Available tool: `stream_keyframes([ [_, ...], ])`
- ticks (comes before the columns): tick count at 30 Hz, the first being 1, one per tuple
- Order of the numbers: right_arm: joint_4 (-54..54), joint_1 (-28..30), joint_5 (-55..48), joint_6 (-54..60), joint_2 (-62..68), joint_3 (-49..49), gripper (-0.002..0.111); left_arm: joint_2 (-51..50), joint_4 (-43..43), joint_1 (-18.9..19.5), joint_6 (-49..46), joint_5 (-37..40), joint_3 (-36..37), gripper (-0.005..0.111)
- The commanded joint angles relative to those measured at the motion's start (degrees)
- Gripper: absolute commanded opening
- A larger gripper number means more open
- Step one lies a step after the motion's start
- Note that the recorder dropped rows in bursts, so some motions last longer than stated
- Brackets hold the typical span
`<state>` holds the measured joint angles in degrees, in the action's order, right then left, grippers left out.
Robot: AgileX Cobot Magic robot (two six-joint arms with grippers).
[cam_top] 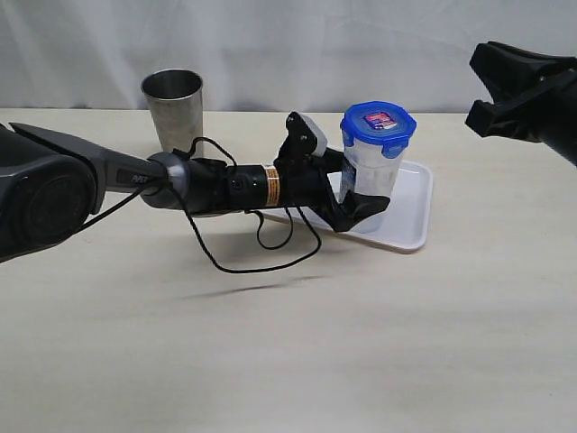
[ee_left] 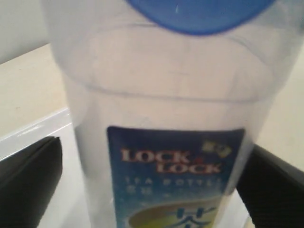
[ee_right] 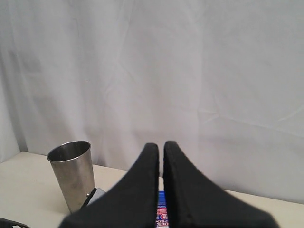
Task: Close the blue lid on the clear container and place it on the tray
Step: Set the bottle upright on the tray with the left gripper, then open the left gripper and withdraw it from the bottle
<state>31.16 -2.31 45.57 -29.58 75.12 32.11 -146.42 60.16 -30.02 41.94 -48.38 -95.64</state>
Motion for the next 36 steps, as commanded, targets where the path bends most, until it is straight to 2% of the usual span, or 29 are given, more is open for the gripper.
stream_keyframes([
  [1,-0.5,0.2,-0.5,0.4,0.1,-0.1,0.004,1.5,5.3,1.1,3.4,-0.3,-0.4,0.090],
  [5,-0.5,0.2,-0.5,0.4,0.1,-0.1,0.004,1.8,10.8,1.7,7.7,-0.3,-0.4,0.090],
  [16,-0.5,0.2,-0.5,0.4,0.1,-0.1,0.004,4.1,19.3,3.6,14.8,-0.2,-0.4,0.089],
  [17,-0.5,0.2,-0.5,0.4,0.1,-0.1,0.004,4.4,20.6,3.7,15.5,0.1,-0.4,0.087],
  [22,-0.5,0.2,-0.5,0.4,0.1,-0.1,0.004,6.9,27.9,3.7,16.8,0.0,-0.4,0.061],
  [24,-0.5,0.2,-0.5,0.4,0.1,-0.1,0.004,7.6,31.9,3.9,18.3,-0.6,-0.4,0.054],
  [29,-0.5,0.2,-0.5,0.4,0.1,-0.1,0.004,9.1,39.8,5.7,25.2,-2.2,-0.4,0.051],
  [36,-0.5,0.2,-1.1,0.4,0.1,-0.1,0.004,10.5,39.8,10.9,32.2,-3.4,-0.4,0.049],
])
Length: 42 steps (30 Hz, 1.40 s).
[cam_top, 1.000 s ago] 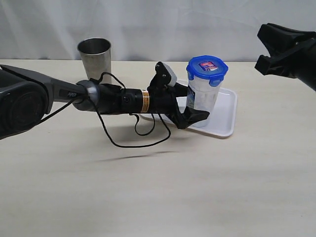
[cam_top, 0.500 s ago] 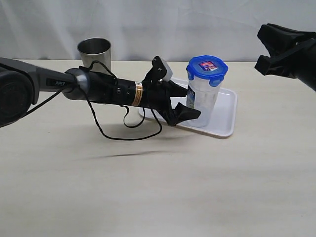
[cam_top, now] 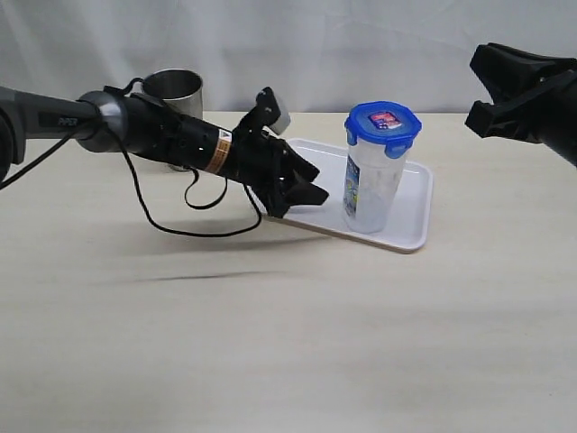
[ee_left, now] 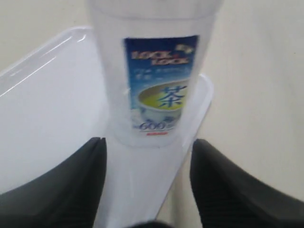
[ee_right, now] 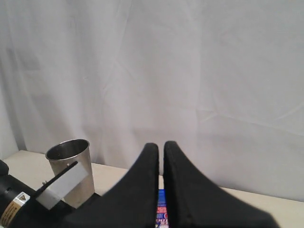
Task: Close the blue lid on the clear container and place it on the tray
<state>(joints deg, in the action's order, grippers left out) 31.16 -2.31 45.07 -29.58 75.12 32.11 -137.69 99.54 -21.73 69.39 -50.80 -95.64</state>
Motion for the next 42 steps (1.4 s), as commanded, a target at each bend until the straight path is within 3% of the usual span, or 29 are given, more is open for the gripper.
stream_keyframes([
  [1,-0.5,0.2,-0.6,0.4,0.1,-0.1,0.004,2.2,0.4,3.4,5.6,-1.9,-0.4,0.044],
  [3,-0.5,0.2,-0.3,0.4,0.1,-0.1,0.004,2.9,0.4,4.5,7.5,-5.9,-0.3,0.031],
  [6,-0.5,0.2,-0.2,0.3,0.1,-0.1,0.004,4.9,0.4,5.9,11.8,-10.8,-0.3,0.002],
  [7,-0.5,0.2,-0.2,0.1,0.1,-0.1,0.004,6.3,0.4,6.5,14.4,-11.7,-0.3,0.000],
  [10,0.0,0.2,-0.2,-1.9,-0.4,-0.1,0.004,10.0,0.4,6.6,19.3,-10.5,-0.2,0.000],
  [12,2.7,0.2,-0.2,-3.6,-2.1,-0.1,0.004,14.7,0.4,6.4,20.5,-3.0,3.1,0.000],
  [16,4.0,0.2,-1.0,-5.6,-9.3,-1.9,0.004,30.2,0.4,6.4,20.7,24.5,16.3,0.000],
  [20,3.9,0.2,-1.2,-7.3,-15.6,-4.1,0.004,43.5,0.4,6.5,20.4,38.3,26.1,0.000],
  [26,-0.7,0.2,-1.2,-7.3,-25.6,-9.1,0.004,65.0,0.4,6.5,20.5,41.5,39.2,0.000],
  [31,-0.7,0.2,6.2,-7.3,-34.7,-14.4,0.004,88.5,0.4,6.5,21.0,45.7,52.5,0.000],
  [42,-0.7,0.2,5.6,-11.3,-39.6,-16.6,0.004,116.9,-0.5,6.5,22.6,43.2,60.8,0.000],
])
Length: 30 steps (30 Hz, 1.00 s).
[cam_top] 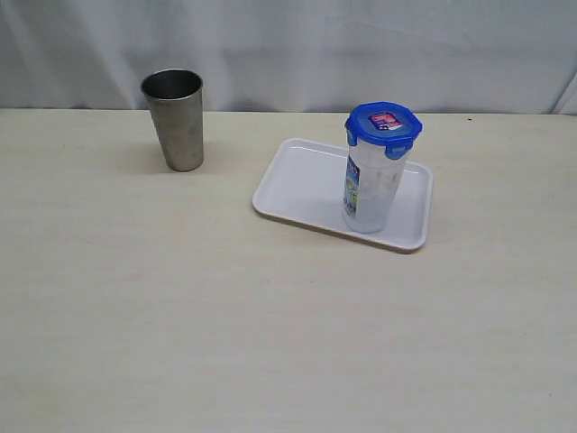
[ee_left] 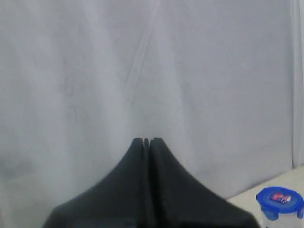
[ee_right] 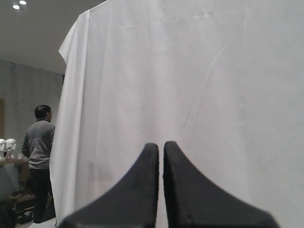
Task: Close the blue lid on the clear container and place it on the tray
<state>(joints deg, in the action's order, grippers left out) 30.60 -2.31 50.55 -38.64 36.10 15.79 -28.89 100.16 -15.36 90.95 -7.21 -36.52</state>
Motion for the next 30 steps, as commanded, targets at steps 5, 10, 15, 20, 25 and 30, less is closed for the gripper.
stream_keyframes([
  [5,-0.1,0.2,0.1,-2.5,-0.5,-0.3,0.004,15.2,-1.1,0.1,1.1,-0.3,2.1,0.000],
  [10,-0.1,0.2,0.1,-2.5,-0.5,-0.3,0.004,19.7,-0.4,0.1,0.8,-0.8,2.1,0.000],
  [15,-0.1,0.2,0.1,-2.5,-0.5,-0.3,0.004,21.3,-0.4,0.1,0.7,-1.1,2.1,0.000],
  [20,-1.0,0.2,0.1,-2.5,-0.5,-0.3,0.004,21.3,-0.4,0.1,0.7,-1.1,2.1,0.000],
  [25,-1.2,0.2,0.1,-2.5,-0.5,-0.3,0.004,21.3,-0.4,0.1,0.7,-1.1,2.1,0.000],
  [30,-1.2,0.2,0.1,-2.5,-0.5,-0.3,0.004,21.3,-0.4,0.1,0.7,-1.1,2.1,0.000],
])
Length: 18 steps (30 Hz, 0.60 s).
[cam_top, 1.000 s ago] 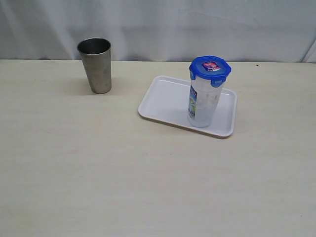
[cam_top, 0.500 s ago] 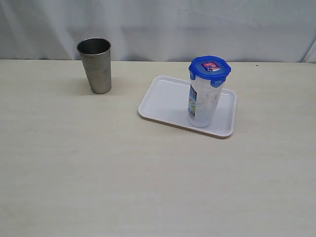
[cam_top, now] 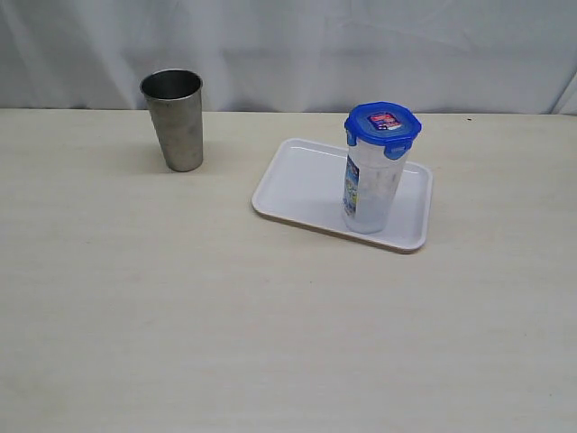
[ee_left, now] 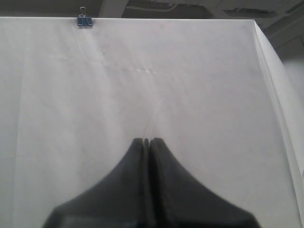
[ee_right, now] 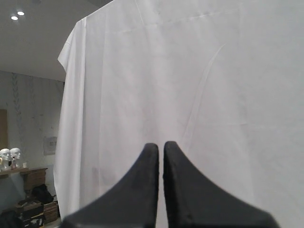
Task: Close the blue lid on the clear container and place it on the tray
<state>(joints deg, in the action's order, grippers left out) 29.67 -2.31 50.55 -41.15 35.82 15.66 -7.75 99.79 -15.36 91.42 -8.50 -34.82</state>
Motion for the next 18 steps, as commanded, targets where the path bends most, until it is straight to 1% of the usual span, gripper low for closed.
stream_keyframes([
  [1,-0.2,0.2,0.1,0.0,-0.3,-0.1,0.004,0.2,0.0,0.1,0.3,0.2,0.4,0.000],
  [3,-0.2,0.2,0.1,0.0,-0.3,-0.1,0.004,0.2,0.0,0.1,0.3,0.9,0.4,0.000],
  [5,-0.2,0.2,0.1,0.0,-0.3,-0.1,0.004,0.2,-2.7,0.1,-0.7,1.6,0.7,0.000],
  [8,-0.2,0.2,0.1,0.0,-0.3,-0.1,0.004,0.2,-18.3,0.1,-11.3,5.5,0.8,0.000],
  [11,-0.2,0.2,0.1,0.0,-0.3,-0.1,0.004,0.2,-37.1,0.1,-26.2,9.3,0.9,0.000],
  [13,-0.2,0.2,0.1,0.0,-0.3,-0.1,0.004,0.2,-50.1,0.3,-38.9,10.5,1.0,0.000],
  [15,-0.2,0.2,0.1,0.0,-0.3,-0.1,0.004,0.2,-63.0,1.2,-53.1,10.4,1.4,0.000],
  [18,-0.2,0.2,0.1,0.0,-0.3,-0.1,0.004,0.5,-89.8,4.4,-79.6,10.6,2.4,0.000],
])
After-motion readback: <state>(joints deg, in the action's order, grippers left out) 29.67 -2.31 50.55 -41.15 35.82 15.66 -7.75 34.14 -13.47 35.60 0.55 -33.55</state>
